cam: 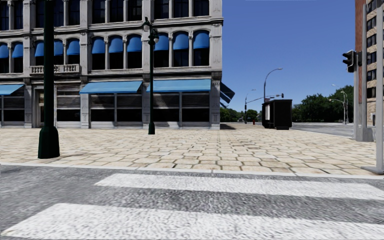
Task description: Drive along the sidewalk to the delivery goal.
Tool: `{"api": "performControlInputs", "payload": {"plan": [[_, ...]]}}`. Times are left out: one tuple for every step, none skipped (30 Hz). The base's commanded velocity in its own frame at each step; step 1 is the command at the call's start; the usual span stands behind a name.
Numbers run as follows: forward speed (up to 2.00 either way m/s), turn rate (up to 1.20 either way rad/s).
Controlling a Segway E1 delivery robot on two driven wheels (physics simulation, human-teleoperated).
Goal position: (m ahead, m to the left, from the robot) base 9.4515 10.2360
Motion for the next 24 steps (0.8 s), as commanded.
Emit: {"api": "performControlInputs", "payload": {"plan": [[2.0,0.0],[2.0,0.0],[2.0,0.0],[2.0,0.0],[2.0,0.0],[2.0,0.0],[1.96,0.0],[1.74,0.0],[1.74,0.0],[1.52,0.0],[1.3,0.0],[1.17,0.0],[1.11,0.0],[1.05,0.0],[1.05,0.0],[1.05,0.0],[1.05,0.0],[1.05,0.0],[1.05,0.0],[1.04,0.0],[1.04,0.0],[1.04,0.0],[1.04,0.0],[1.04,0.0]]}}
